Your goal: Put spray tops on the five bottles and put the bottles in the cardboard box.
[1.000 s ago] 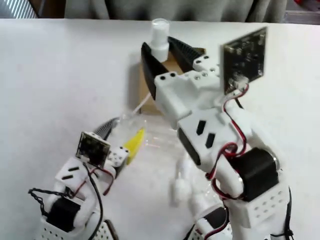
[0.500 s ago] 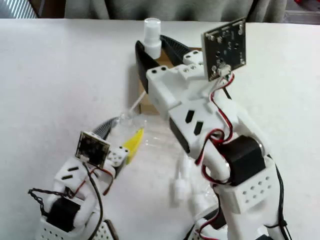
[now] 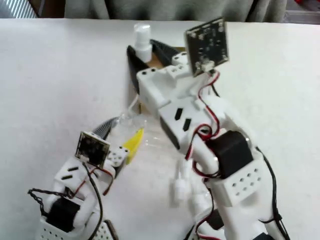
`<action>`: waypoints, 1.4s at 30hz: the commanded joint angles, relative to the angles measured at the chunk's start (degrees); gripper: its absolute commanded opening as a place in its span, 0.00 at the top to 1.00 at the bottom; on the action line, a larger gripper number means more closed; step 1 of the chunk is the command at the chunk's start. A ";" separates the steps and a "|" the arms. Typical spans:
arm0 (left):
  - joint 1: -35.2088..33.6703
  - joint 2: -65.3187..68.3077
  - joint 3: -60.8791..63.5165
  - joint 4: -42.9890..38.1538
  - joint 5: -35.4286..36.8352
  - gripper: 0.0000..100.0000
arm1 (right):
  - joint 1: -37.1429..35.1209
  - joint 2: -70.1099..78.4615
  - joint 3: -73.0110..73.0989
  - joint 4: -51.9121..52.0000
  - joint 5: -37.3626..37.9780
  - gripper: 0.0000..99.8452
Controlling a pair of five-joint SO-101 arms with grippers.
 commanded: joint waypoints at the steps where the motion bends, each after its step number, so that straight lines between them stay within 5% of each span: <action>1: -0.48 -0.92 -1.67 0.35 -1.23 0.90 | -2.15 -0.40 -0.18 -2.24 -0.70 0.98; 29: -0.48 -0.92 -1.67 0.35 -1.23 0.90 | -0.13 -0.66 9.32 -5.49 -0.70 0.98; 42: -0.48 -0.92 -1.67 0.35 -1.32 0.90 | -6.55 -7.78 20.92 -0.92 -0.70 0.98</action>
